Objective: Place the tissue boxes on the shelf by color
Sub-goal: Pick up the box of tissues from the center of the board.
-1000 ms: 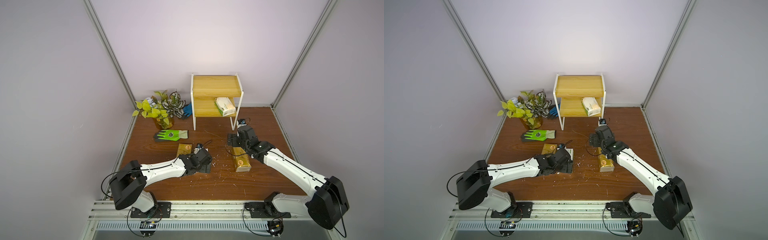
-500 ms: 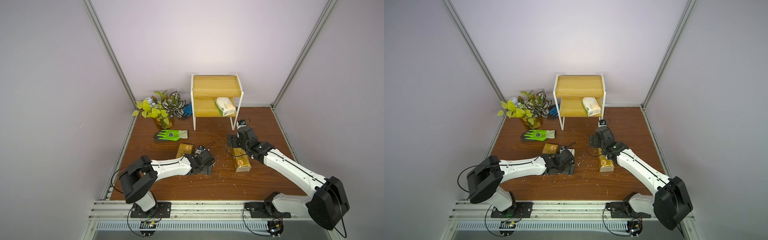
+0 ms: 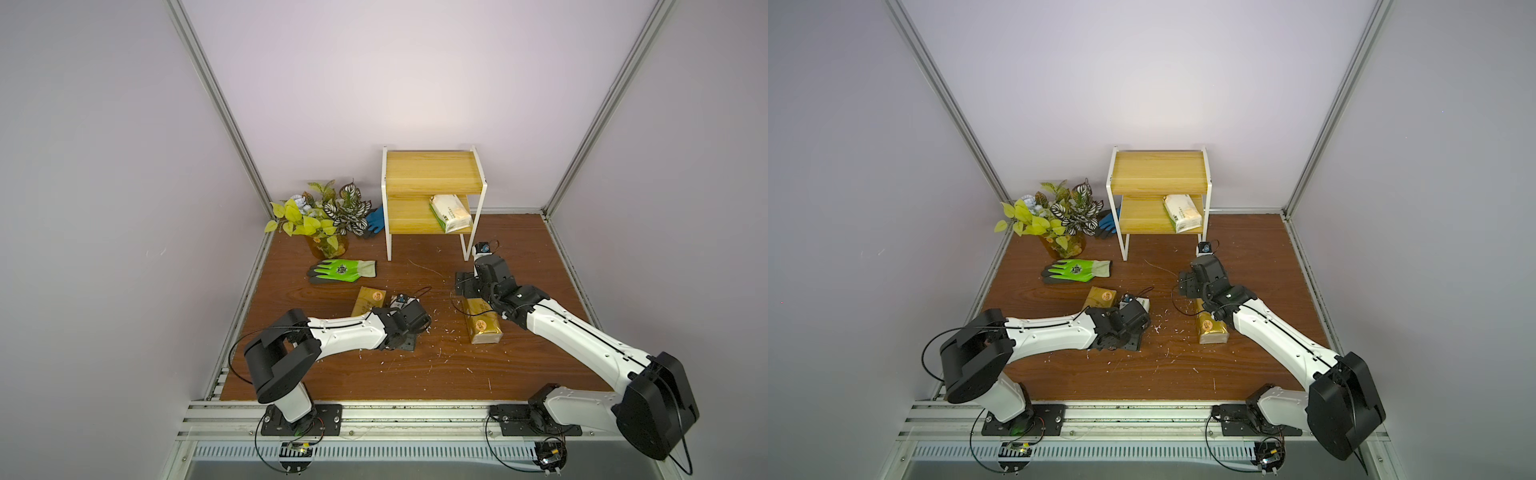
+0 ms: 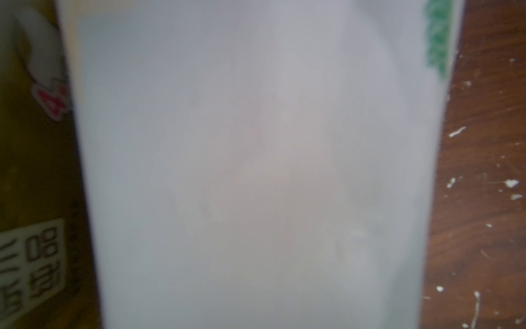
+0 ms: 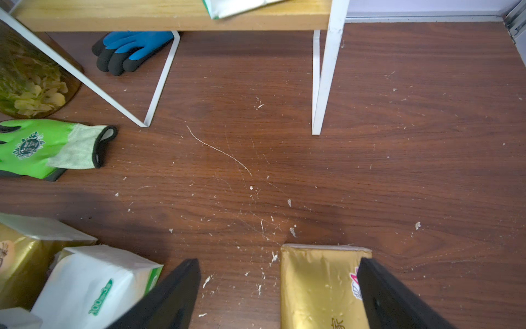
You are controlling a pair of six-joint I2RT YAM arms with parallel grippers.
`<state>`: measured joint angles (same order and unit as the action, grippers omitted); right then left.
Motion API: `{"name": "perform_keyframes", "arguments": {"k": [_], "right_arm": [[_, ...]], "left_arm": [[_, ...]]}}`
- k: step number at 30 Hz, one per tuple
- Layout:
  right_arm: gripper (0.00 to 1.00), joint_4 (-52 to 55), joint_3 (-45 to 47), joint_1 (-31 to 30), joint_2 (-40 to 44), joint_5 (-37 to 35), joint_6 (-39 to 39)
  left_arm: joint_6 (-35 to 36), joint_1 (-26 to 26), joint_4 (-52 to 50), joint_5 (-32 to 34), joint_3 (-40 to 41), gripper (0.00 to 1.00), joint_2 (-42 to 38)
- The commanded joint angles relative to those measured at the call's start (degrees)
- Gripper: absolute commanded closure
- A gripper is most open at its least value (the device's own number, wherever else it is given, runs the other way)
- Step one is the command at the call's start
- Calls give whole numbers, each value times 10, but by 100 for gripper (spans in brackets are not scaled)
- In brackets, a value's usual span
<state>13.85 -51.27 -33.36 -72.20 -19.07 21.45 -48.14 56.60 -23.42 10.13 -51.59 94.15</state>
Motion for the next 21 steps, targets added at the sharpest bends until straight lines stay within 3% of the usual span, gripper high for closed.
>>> {"name": "perform_keyframes", "arguments": {"k": [1, 5, 15, 21], "right_arm": [[6, -15, 1, -4, 10, 3, 3], [7, -15, 0, -3, 11, 5, 3], [7, -8, -12, -3, 15, -5, 0], [7, 0, -12, -3, 22, -15, -6]], "left_arm": [[7, 5, -34, -2, -9, 62, 11], [13, 6, -44, 14, -24, 56, 6], [61, 5, -59, 39, -110, 69, 27], [97, 4, -94, 119, -222, 69, 46]]}}
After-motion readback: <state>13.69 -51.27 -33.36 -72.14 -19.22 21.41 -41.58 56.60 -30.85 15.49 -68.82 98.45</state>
